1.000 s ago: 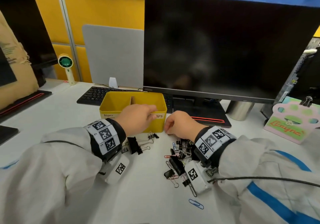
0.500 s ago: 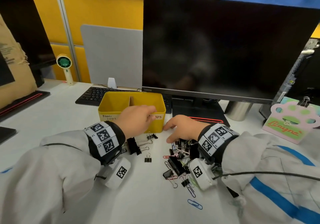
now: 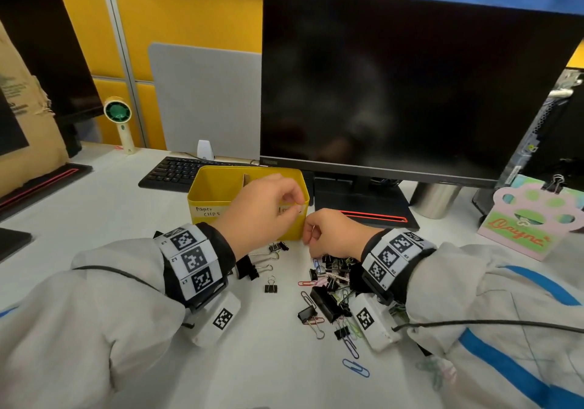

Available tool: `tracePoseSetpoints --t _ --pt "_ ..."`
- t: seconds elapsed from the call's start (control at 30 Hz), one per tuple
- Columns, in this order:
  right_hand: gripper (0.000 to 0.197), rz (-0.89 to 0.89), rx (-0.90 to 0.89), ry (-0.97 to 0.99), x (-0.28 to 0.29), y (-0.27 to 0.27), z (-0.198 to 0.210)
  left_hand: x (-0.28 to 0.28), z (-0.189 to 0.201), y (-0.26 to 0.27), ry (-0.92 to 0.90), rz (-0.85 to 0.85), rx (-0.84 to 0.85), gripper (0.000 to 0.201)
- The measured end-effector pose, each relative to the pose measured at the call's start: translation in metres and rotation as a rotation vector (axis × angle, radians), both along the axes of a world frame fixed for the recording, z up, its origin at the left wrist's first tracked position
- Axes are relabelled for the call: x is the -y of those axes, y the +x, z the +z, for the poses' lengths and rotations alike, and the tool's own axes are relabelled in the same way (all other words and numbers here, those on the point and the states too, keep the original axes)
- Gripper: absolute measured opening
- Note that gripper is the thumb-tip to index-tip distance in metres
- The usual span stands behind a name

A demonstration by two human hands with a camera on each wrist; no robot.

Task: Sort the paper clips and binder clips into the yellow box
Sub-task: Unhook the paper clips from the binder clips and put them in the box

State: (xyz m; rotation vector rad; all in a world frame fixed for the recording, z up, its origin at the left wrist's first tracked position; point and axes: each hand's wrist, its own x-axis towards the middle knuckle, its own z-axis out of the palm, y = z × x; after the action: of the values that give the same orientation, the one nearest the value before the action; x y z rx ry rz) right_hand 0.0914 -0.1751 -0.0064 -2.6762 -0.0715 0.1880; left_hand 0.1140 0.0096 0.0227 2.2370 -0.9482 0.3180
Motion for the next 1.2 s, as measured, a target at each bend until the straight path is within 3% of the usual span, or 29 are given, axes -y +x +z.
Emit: tracePoseSetpoints --t 0.17,0.23,0.33,0.43,0.53,0.7,0.83,1.07,1.2 --pt "0.021 0.066 -0.031 -0.033 0.003 -0.006 0.000 0.006 -0.001 -0.009 0.152 0.056 -0.380 0.006" --pt "0.021 0.037 -0.001 0.028 0.008 -0.007 0.004 0.006 -0.006 -0.010 0.117 0.063 -0.525 0.012" --pt "0.019 -0.028 0.110 0.354 0.012 -0.009 0.018 0.008 -0.009 -0.011 -0.053 0.047 -0.725 0.024" --pt "0.021 -0.061 0.202 0.654 0.009 -0.014 0.035 0.013 -0.001 -0.016 -0.352 -0.036 -1.010 0.036" --pt "0.020 -0.076 0.292 0.712 0.003 -0.016 0.042 0.017 0.009 -0.020 -0.675 -0.059 -1.248 0.031" --pt "0.015 -0.063 0.306 0.750 0.006 -0.021 0.040 0.021 0.010 -0.021 -0.820 -0.008 -1.279 0.023" --pt "0.025 -0.140 0.289 0.809 0.018 -0.029 0.038 0.029 0.000 -0.024 -0.781 0.003 -1.282 0.024" --pt "0.030 -0.267 0.137 0.450 0.041 -0.040 0.033 0.043 -0.007 -0.030 -0.746 0.061 -1.324 0.017" --pt "0.017 -0.289 0.023 0.224 0.046 -0.044 0.023 0.052 -0.013 -0.031 -0.666 0.079 -1.321 0.018"
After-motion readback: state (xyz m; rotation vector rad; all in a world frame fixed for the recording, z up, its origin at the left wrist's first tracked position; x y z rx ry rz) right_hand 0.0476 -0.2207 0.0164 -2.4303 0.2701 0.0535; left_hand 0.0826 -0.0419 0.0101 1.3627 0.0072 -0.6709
